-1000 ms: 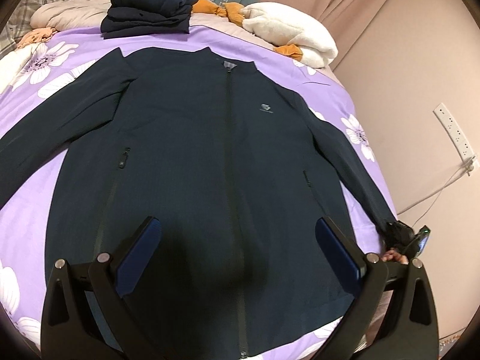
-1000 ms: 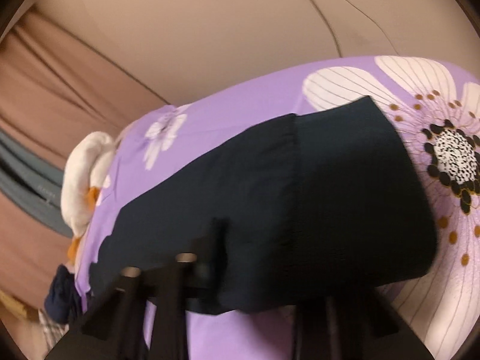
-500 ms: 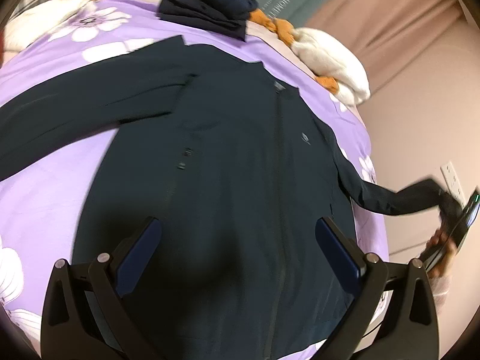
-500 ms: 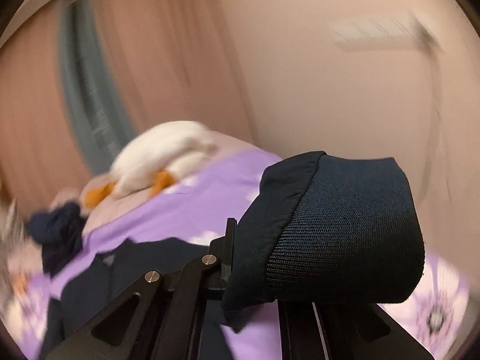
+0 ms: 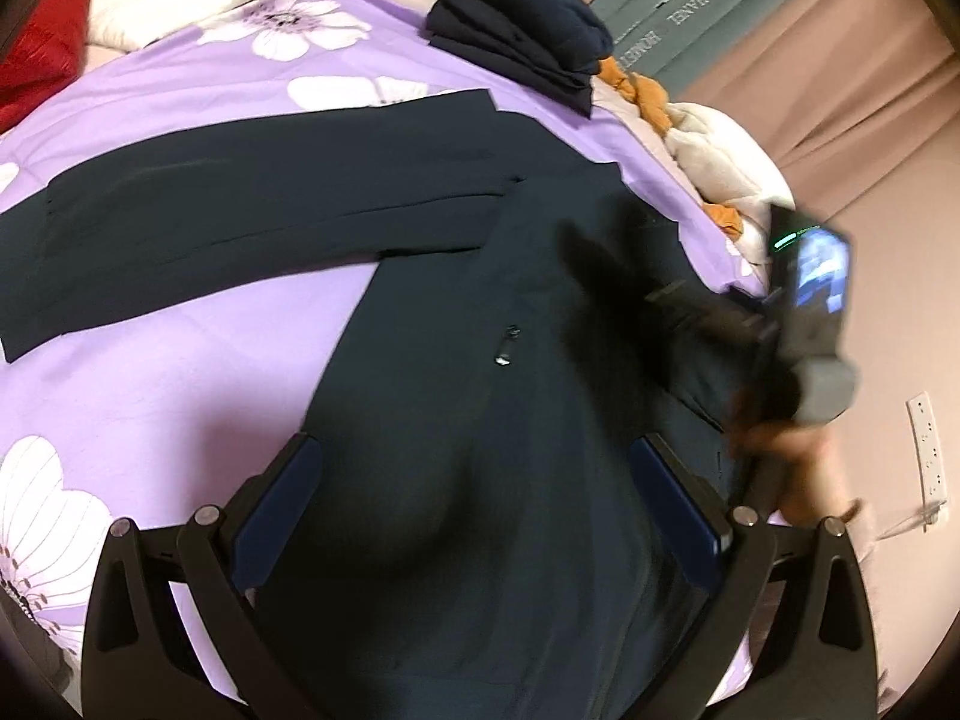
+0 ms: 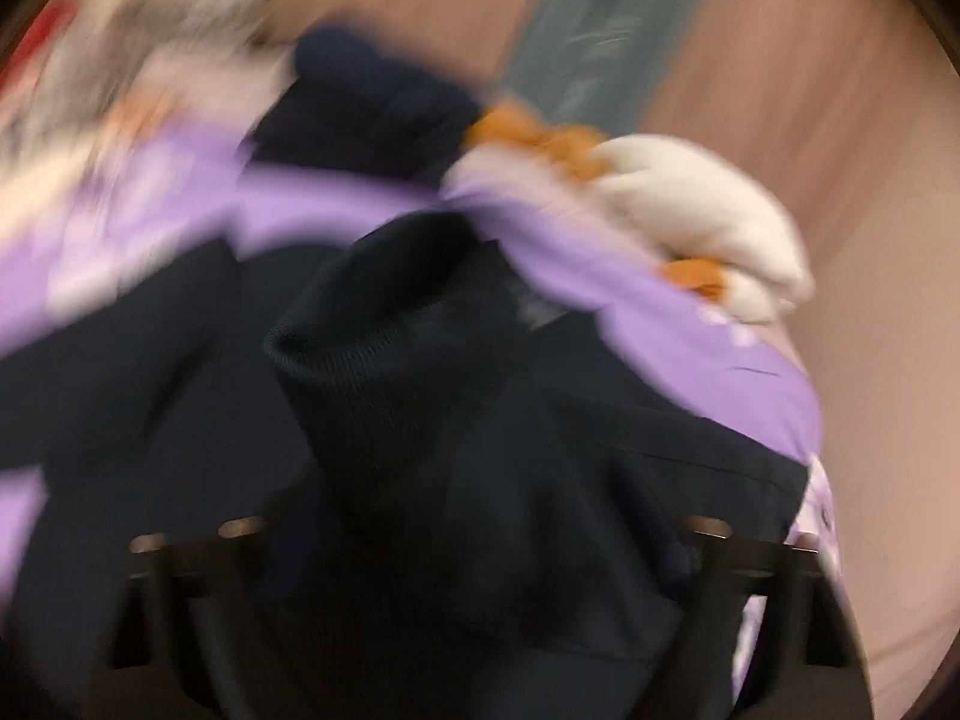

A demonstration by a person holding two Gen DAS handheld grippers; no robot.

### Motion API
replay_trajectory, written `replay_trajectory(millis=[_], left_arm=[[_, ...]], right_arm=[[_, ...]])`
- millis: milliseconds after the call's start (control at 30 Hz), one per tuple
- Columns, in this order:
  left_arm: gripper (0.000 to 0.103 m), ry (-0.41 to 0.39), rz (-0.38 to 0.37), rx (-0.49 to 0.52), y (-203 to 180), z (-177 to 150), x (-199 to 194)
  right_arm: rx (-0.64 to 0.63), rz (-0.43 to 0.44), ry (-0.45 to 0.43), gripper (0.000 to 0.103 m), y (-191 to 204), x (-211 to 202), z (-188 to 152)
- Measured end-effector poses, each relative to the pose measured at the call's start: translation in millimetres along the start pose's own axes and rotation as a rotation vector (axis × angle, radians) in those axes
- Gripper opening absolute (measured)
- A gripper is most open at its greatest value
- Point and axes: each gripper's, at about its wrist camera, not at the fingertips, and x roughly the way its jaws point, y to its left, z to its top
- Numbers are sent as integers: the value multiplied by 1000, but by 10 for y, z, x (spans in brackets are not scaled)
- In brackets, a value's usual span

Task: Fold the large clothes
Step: 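Carry the gripped sleeve across the jacket front with the right tool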

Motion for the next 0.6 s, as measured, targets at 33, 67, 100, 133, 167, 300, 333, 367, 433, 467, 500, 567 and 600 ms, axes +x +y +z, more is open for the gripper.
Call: replay_trajectory(millis=[33, 67, 100, 133, 167, 300, 333, 367, 433, 467, 500, 567, 600], left_arm=[[103, 1, 6, 2, 20, 1, 6], [103, 3, 13, 3, 39, -2, 17], [103, 4, 16, 2, 52, 11, 32], [103, 7, 17, -1, 65, 27, 52], [103, 11, 14, -6, 70, 39, 81], [103, 22, -24, 3, -8, 128, 234], [103, 30, -38, 7, -45, 163, 288], [103, 39, -57, 9, -85, 198, 340], [103, 53, -89, 14, -166, 275, 446], [103, 58, -93, 16, -209, 315, 498], [103, 62, -88, 19, -255, 361, 560], [103, 68, -77, 20, -328, 454, 675], [102, 71, -82, 17, -365, 512, 740]], right_arm=[[-60, 26, 13, 91, 176, 48, -105], [-100, 50, 13, 91, 284, 37, -173], [-146, 92, 3, 91, 389, -11, -283], [-179, 125, -9, 91, 453, -47, -297], [-222, 167, -42, 91, 488, -180, -419], [-259, 225, -116, 91, 349, -517, -572], [-239, 238, -119, 91, 279, -575, -617], [-205, 250, -115, 91, 151, -621, -676], [-107, 266, -96, 91, -158, -611, -768], [-48, 271, -82, 91, -309, -596, -816], [2, 274, -67, 91, -453, -532, -851], [111, 267, -33, 91, -683, -539, -999], [171, 258, -17, 92, -826, -531, -1098]])
